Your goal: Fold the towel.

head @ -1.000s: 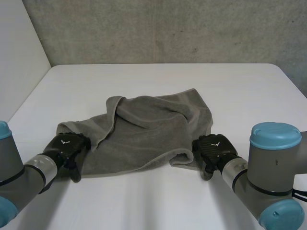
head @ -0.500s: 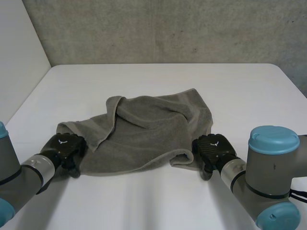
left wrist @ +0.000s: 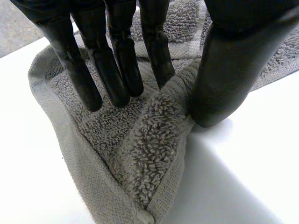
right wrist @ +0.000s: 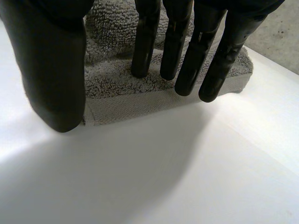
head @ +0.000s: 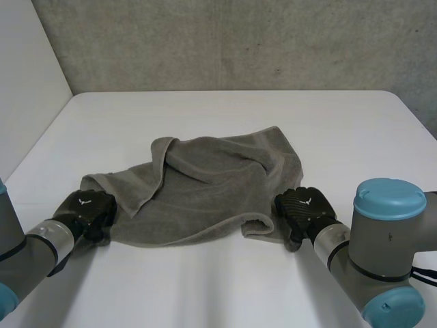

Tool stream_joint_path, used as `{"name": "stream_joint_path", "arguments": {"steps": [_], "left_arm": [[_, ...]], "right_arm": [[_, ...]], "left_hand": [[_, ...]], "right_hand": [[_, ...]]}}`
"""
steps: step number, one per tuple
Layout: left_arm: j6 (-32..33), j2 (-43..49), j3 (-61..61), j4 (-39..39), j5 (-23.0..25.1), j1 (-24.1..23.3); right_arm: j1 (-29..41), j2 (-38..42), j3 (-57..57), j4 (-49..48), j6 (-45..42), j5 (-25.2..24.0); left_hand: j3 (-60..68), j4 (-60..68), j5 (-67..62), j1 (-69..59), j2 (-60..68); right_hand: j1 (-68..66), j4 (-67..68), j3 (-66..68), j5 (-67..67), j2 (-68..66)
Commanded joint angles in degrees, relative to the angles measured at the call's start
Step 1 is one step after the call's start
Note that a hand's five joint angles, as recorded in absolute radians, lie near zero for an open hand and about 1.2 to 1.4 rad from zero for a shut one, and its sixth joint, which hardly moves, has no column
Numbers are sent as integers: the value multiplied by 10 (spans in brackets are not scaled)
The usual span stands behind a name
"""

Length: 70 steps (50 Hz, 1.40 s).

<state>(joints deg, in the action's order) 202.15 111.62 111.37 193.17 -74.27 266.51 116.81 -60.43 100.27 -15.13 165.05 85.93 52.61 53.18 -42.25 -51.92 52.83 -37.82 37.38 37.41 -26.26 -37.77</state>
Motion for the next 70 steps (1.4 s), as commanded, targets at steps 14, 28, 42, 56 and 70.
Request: {"name": "stream_joint_path", "arguments": {"steps": [14,28,42,56,70], "left_arm": [[0,-1,2,0,0,2],[0,-1,3,0,0,2],[-2,-21,3,-1,-2,13],[-56,-90,17,-4,6,28],[-57,-83,35,-2,23,22]], "right_arm": [[0,10,-14,-8,-2,1],[0,9,-15,-20,-5,2],[-8,-61,-7,-32,5,-5],[-136,-127,-16,29,-72,-4],[-129,-77,-22,33,-105,5]], "left_hand": [[3,-2,-7,-10,1],[3,-2,-7,-10,1],[250,244,-254,-257,248],[274,268,-277,-281,272],[274,268,-277,-281,272]], "right_hand": [[-4,8,8,-19,-4],[-49,53,53,-64,-49],[-422,426,426,-437,-422],[-422,426,426,-437,-422],[235,-230,-231,219,234]]}}
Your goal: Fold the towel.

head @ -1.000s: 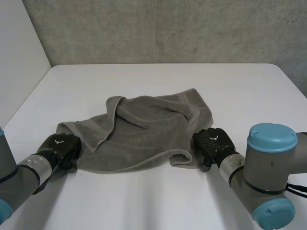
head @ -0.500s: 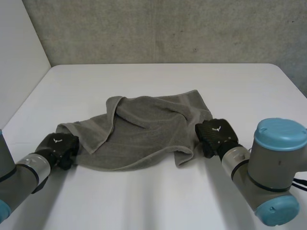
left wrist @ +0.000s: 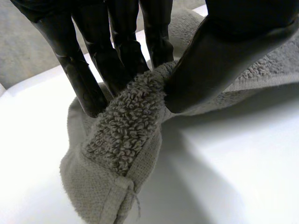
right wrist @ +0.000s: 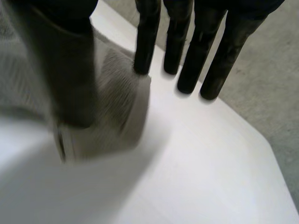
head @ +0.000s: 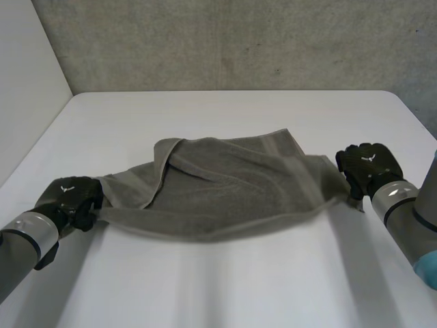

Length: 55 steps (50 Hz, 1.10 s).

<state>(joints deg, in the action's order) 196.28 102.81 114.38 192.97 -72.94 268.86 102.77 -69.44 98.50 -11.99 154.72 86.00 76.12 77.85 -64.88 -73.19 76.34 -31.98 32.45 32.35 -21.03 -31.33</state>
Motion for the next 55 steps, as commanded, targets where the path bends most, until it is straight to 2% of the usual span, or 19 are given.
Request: {"name": "stream_joint_path", "arguments": {"steps": [1,11,14,16,23,29,43,55], "left_arm": [[2,6,5,0,11,-1],[1,10,3,-4,10,3],[0,11,3,-5,10,3],[0,10,3,-5,10,3],[-1,15,1,-5,9,4],[-1,18,1,-5,9,4],[-1,19,0,-5,9,4],[-1,18,-1,-5,9,5]], "right_arm": [[11,13,-4,1,-2,4],[8,-36,8,46,-10,-11],[6,-47,23,70,-24,-34],[3,-54,48,77,-37,-67],[3,-47,92,62,-43,-93],[3,-21,107,8,-43,-90],[6,37,85,-21,-43,-85],[4,33,78,-70,-34,-57]], "left_hand": [[39,21,-51,-68,37],[39,21,-51,-68,37],[39,21,-51,-68,37],[39,21,-51,-68,37],[39,21,-51,-68,37],[39,21,-51,-68,37],[39,21,-51,-68,37],[39,21,-51,-68,37]], "right_hand": [[177,-182,-181,167,170],[205,-210,-209,196,199],[190,-195,-194,181,184],[177,-182,-181,168,170],[100,-104,-103,90,93],[73,-77,-76,63,66],[-6,2,3,-16,-13],[-121,116,117,-130,-127]]}}
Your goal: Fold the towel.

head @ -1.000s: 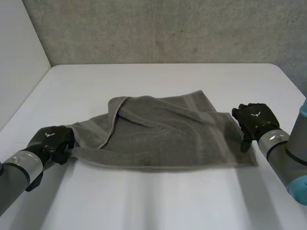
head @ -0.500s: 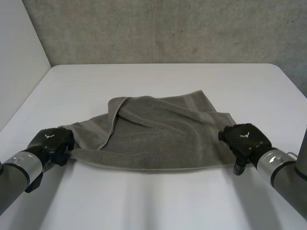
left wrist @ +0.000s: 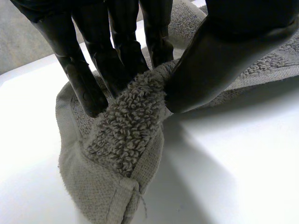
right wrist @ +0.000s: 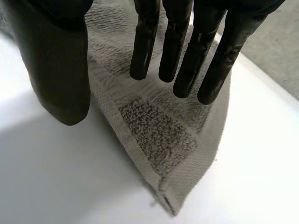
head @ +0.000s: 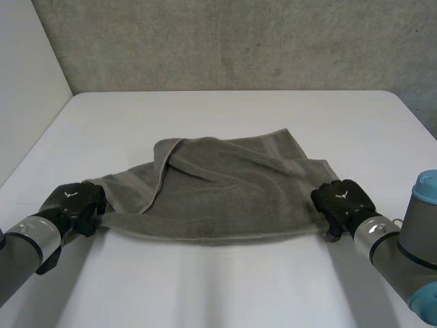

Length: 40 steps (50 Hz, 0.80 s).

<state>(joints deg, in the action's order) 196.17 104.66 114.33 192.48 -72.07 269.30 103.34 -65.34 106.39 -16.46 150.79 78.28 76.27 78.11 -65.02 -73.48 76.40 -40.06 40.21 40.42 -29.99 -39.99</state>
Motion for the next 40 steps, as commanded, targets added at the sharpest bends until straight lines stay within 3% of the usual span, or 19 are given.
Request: {"name": "stream_joint_path", "arguments": {"steps": [1,6,8,10,12,14,15,17,19,40], "left_arm": [[0,-1,-1,0,0,1],[0,0,-1,4,1,2],[0,0,0,6,1,2],[1,1,1,6,2,2],[1,2,2,7,2,2],[2,7,4,7,2,1],[2,7,4,7,2,1],[5,14,5,6,3,0],[6,18,5,6,2,-1],[16,3,39,5,-1,-12]], "right_arm": [[-2,-12,-1,-31,6,27],[-2,-23,4,-39,7,35],[-2,-26,6,-38,8,35],[-2,-27,8,-36,7,30],[-2,-27,9,-35,8,29],[-2,-27,11,-35,8,28],[-3,-27,14,-35,8,28],[-3,-27,15,-35,8,28],[-3,-27,16,-35,8,28],[-4,-23,16,-36,7,28]], "left_hand": [[37,19,-50,-65,36],[37,19,-50,-65,36],[37,19,-50,-65,36],[37,19,-50,-65,36],[31,12,-43,-59,29],[-126,-145,114,98,-128],[-127,-146,115,99,-129],[-352,-370,339,324,-353],[-399,-418,387,371,-401],[-397,-415,384,369,-398]], "right_hand": [[-45,44,41,-46,-46],[-121,119,117,-121,-121],[-186,185,183,-187,-187],[-362,361,359,-363,-363],[-399,398,395,-400,-400],[-399,398,396,-400,-400],[-399,398,396,-400,-400],[-399,398,396,-400,-400],[-399,398,396,-400,-400],[-399,398,396,-400,-400]]}}
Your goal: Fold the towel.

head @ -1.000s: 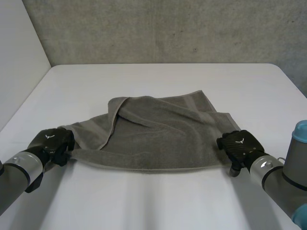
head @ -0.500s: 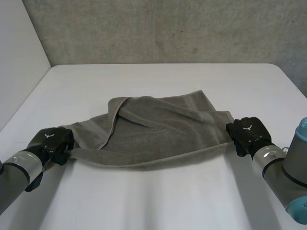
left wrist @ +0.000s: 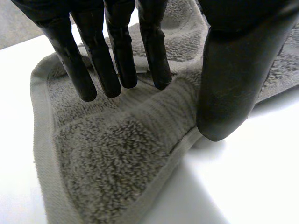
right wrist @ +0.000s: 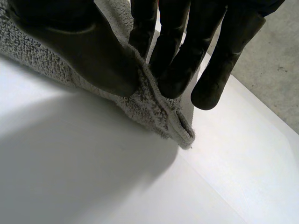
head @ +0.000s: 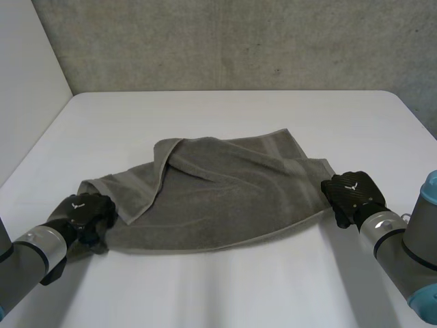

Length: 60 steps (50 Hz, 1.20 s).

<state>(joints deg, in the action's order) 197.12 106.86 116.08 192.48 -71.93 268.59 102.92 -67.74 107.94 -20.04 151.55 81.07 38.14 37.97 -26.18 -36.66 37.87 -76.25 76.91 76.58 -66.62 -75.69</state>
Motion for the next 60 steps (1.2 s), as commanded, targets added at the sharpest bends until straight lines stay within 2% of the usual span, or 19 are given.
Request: {"name": "stream_joint_path", "arguments": {"steps": [1,10,11,12,14,15,16,19,26,29,31,34,36,38,41,43,50,56,60], "left_arm": [[11,-18,21,6,-2,-6],[41,12,13,7,-5,-8],[43,14,12,7,-6,-8],[43,14,12,7,-6,-8],[42,11,6,7,-5,-2],[42,11,6,7,-5,-2],[42,8,3,7,-6,1],[40,-2,-10,6,-8,1],[15,-104,-43,-7,-8,4],[-29,-162,-75,-14,-4,0],[-93,-218,-116,-27,2,-3],[-122,-240,-141,-40,8,-3],[-167,-269,-205,-85,34,-5],[-182,-276,-238,-116,51,-2],[-203,-276,-303,-174,82,2],[-209,-271,-328,-195,92,3],[-226,-201,-381,-218,96,5],[-223,-55,-430,-218,94,4],[-225,51,-505,-218,84,-4]], "right_arm": [[0,1,1,0,0,0],[1,-1,1,2,1,1],[1,-1,1,2,1,1],[0,-2,1,2,1,1],[0,-3,2,2,1,2],[1,-4,2,3,1,3],[3,-6,1,3,1,4],[3,-13,0,4,1,5],[9,-122,-42,65,19,5],[9,-164,-96,127,38,1],[9,-181,-130,169,46,-6],[9,-216,-211,252,53,-27],[10,-228,-258,292,54,-36],[5,-238,-357,364,54,-42],[4,-239,-409,397,53,-43],[4,-227,-501,458,51,-44],[4,-125,-622,546,43,-43],[17,-25,-685,559,8,-21],[37,67,-756,544,0,23]], "left_hand": [[-15,-13,-4,0,-12],[25,27,-45,-40,28],[98,100,-118,-113,101],[99,101,-119,-114,102],[330,332,-350,-345,333],[331,333,-351,-346,334],[411,413,-431,-426,414],[419,420,-438,-433,421],[419,420,-438,-433,421],[419,420,-438,-433,421],[419,420,-438,-433,421],[419,420,-438,-433,421],[419,420,-438,-433,421],[419,420,-438,-433,421],[419,420,-438,-433,421],[419,420,-438,-433,421],[419,420,-438,-433,421],[419,420,-438,-433,421],[419,420,-438,-433,421]], "right_hand": [[-38,31,34,-34,-43],[-38,31,34,-34,-43],[-38,31,34,-34,-43],[-38,31,34,-34,-43],[-38,31,34,-34,-43],[-38,31,34,-34,-43],[-38,31,34,-34,-43],[-38,31,34,-34,-43],[-38,31,34,-34,-43],[-38,31,34,-34,-43],[-38,31,34,-34,-43],[-38,31,34,-34,-43],[-38,31,34,-34,-43],[-38,31,34,-34,-43],[-38,31,34,-34,-43],[-38,31,34,-34,-43],[-38,31,34,-34,-43],[-38,31,34,-34,-43],[-38,31,34,-34,-43]]}}
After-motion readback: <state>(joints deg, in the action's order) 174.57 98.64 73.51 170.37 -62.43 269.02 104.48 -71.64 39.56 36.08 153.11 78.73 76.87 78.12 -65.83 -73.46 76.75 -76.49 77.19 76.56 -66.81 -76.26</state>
